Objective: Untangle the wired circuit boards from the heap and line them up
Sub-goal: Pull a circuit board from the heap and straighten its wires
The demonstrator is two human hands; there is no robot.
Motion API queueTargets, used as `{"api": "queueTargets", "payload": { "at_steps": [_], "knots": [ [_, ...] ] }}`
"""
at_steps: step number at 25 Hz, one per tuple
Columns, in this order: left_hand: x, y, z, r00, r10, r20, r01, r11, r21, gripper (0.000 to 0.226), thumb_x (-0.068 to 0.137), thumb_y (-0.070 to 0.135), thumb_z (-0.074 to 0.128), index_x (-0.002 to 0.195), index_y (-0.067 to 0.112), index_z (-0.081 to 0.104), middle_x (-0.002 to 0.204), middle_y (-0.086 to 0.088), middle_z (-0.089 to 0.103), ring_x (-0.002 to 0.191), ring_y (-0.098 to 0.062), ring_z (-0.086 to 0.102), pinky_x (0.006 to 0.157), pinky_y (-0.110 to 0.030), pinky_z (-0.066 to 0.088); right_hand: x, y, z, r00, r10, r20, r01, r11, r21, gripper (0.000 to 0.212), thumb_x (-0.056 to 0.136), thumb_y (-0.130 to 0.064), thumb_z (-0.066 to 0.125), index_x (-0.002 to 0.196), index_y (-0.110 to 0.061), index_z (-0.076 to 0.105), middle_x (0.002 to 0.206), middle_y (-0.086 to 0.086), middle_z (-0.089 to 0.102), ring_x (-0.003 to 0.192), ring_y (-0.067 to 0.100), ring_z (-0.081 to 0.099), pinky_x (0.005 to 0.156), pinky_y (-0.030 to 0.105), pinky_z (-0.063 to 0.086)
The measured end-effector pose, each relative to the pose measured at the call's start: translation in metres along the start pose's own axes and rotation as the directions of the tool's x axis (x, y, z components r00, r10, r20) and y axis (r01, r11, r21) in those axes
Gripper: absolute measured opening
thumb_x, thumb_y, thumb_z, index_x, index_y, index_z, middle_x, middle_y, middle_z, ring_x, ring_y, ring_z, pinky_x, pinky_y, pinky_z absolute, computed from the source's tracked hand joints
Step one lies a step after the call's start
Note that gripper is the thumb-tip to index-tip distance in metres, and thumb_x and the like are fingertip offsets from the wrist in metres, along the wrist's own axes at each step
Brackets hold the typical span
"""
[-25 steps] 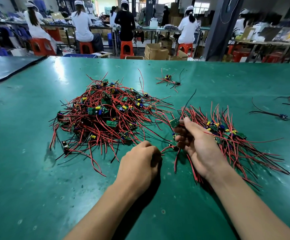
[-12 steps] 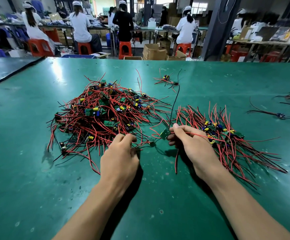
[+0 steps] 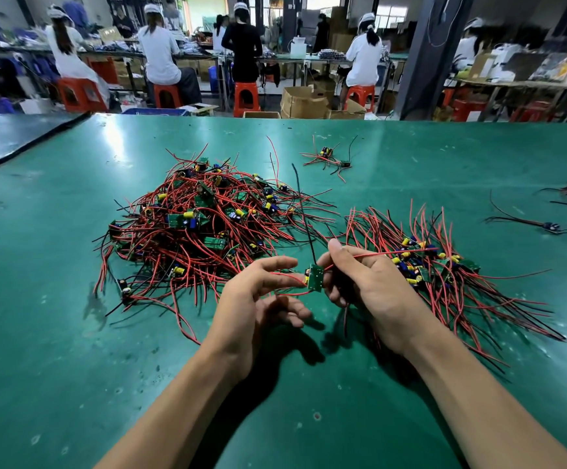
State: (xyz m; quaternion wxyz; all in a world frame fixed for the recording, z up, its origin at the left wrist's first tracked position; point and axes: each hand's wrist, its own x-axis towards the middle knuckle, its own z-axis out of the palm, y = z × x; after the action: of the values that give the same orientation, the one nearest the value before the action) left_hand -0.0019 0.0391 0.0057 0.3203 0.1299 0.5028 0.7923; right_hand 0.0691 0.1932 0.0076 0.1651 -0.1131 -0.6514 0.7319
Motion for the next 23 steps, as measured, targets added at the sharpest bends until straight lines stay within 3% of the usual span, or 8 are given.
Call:
{"api": "queueTargets", "payload": {
  "at_steps": [3,7,11,14,18,21,23],
  "knots": [
    [0.000,-0.002,0.002,0.999,0.010,0.041,-0.009,0.999,-0.046,0.033,0.073,0.013,0.060,0.102,-0.001,0.065,0.079,-0.012,0.064,0.060,-0.029,0.066,0.054,-0.030,0.056,0.001,0.002,0.000,1.000,0.016,0.017,-0.016,1.000,0.000,0.028,0.083,-0.046,0.065,0.086,-0.021,0.078,0.069,-0.001,0.064,0.054,0.010,0.055,0.047,0.018,0.042],
    [-0.001,-0.006,0.000,0.995,0.095,-0.012,-0.093,0.989,0.115,0.010,0.084,-0.001,0.067,0.094,-0.002,0.066,0.077,-0.015,0.066,0.059,-0.027,0.067,0.056,-0.029,0.057,-0.004,0.003,-0.001,0.985,0.087,0.147,-0.083,0.996,-0.033,0.033,0.082,-0.039,0.072,0.107,-0.019,0.076,0.081,-0.004,0.070,0.064,0.006,0.058,0.058,0.016,0.047],
    [-0.001,-0.008,-0.001,0.969,0.235,-0.073,-0.211,0.945,0.249,0.010,0.082,0.003,0.074,0.088,-0.002,0.067,0.074,-0.015,0.071,0.063,-0.024,0.069,0.061,-0.030,0.058,-0.005,0.002,0.000,0.994,0.059,0.096,-0.058,0.998,-0.015,0.023,0.079,-0.030,0.075,0.098,-0.018,0.078,0.078,-0.002,0.068,0.065,0.009,0.057,0.060,0.021,0.046],
    [0.000,-0.010,-0.002,0.930,0.347,-0.121,-0.292,0.898,0.329,0.009,0.080,0.007,0.077,0.083,0.003,0.069,0.073,-0.014,0.073,0.066,-0.024,0.070,0.065,-0.032,0.059,-0.006,0.001,0.005,0.994,0.088,0.067,-0.096,0.987,0.126,0.013,0.076,-0.023,0.074,0.086,-0.017,0.078,0.076,0.005,0.069,0.066,0.012,0.064,0.059,0.022,0.053],
    [-0.003,-0.017,0.001,0.820,0.571,-0.042,-0.456,0.695,0.556,0.008,0.080,0.009,0.078,0.081,0.011,0.071,0.072,-0.003,0.072,0.066,-0.018,0.069,0.066,-0.027,0.057,-0.006,-0.001,0.014,0.970,0.244,0.010,-0.227,0.889,0.398,0.017,0.070,-0.021,0.079,0.079,-0.012,0.066,0.072,0.006,0.066,0.059,0.015,0.065,0.054,0.025,0.057],
    [-0.005,-0.024,0.003,0.718,0.689,0.099,-0.548,0.472,0.690,0.010,0.080,0.006,0.079,0.084,0.011,0.072,0.077,0.005,0.071,0.070,-0.009,0.068,0.068,-0.030,0.057,-0.007,0.001,0.017,0.942,0.336,-0.012,-0.321,0.909,0.264,0.024,0.081,-0.032,0.076,0.082,-0.009,0.067,0.071,0.006,0.064,0.055,0.014,0.062,0.049,0.024,0.055],
    [-0.004,-0.026,0.001,0.685,0.708,0.172,-0.581,0.388,0.715,0.018,0.079,0.003,0.079,0.094,0.009,0.072,0.094,0.002,0.071,0.080,-0.010,0.069,0.074,-0.034,0.058,-0.006,0.002,0.018,0.949,0.312,-0.054,-0.297,0.935,0.194,0.025,0.089,-0.032,0.069,0.078,-0.009,0.070,0.068,0.005,0.067,0.053,0.013,0.063,0.047,0.023,0.053]
  ]
}}
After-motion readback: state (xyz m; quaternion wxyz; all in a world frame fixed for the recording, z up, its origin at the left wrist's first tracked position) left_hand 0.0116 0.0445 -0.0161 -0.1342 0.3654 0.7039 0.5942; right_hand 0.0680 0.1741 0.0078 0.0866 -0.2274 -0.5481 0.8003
